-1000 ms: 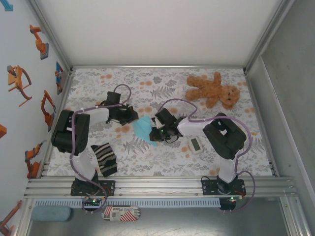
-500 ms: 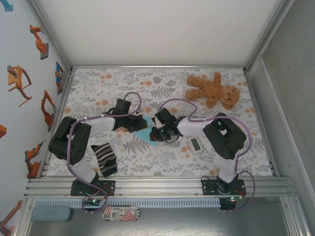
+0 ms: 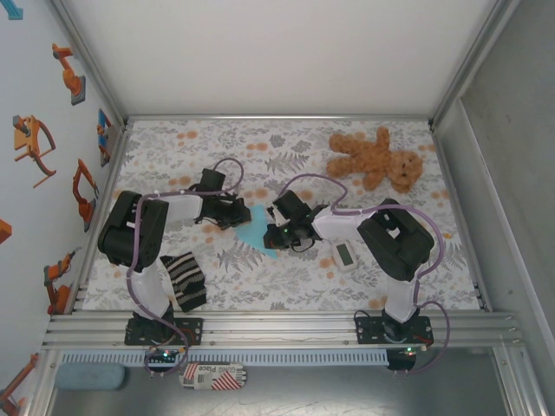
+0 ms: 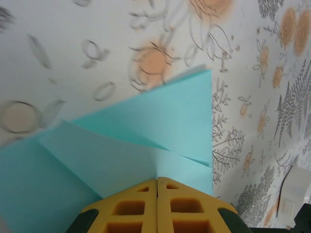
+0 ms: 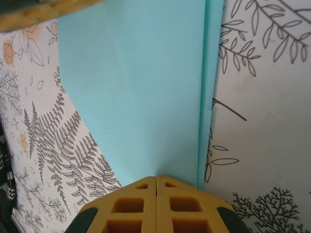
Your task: Fold a paper plane with a square sheet of paper (pick it up from the middle)
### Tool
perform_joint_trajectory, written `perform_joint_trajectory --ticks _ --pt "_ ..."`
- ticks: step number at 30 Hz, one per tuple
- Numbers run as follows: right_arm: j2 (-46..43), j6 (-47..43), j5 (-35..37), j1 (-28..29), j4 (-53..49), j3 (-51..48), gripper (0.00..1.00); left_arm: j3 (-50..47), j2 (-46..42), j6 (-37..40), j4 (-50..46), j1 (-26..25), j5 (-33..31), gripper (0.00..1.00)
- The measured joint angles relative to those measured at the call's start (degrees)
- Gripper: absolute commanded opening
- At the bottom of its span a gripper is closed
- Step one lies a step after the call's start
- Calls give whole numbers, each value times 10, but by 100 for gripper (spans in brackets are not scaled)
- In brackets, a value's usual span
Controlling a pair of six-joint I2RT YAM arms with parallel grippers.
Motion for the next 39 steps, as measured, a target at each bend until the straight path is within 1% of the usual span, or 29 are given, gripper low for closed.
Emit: perform_joint_trajectory --ticks 4,7,11,14,19,22,24,26,29,31,34,37,39 --pt "0 0 1 0 0 0 0 31 25 7 -26 30 28 6" --pt "0 1 3 0 4 -1 0 52 40 13 -48 38 42 6" --pt "0 3 8 -1 13 -3 0 64 46 20 -61 43 44 7" --pt "-1 10 7 -1 20 -6 0 80 50 28 -69 57 23 7" --pt "-1 21 4 -2 27 -10 0 89 50 26 -63 98 -7 8" --pt "-3 25 3 -2 33 -14 0 100 50 24 -63 108 -28 9" --pt "-5 29 2 -2 35 -16 0 103 45 17 -61 111 -37 12" --pt "-10 37 1 -2 34 -18 0 99 28 7 -60 110 -42 13" --pt "-25 56 4 -2 35 -28 1 71 -31 -18 -50 108 -48 22" --pt "-46 70 13 -2 43 -29 6 41 -90 -37 -41 106 -53 24" --pt "-90 85 37 -8 70 -29 15 -4 -162 -62 -28 104 -60 33" --pt "-121 94 56 -26 103 -29 20 -46 -207 -89 -17 96 -61 38" --pt "-120 94 57 -41 122 -29 23 -70 -222 -109 -12 84 -61 39"
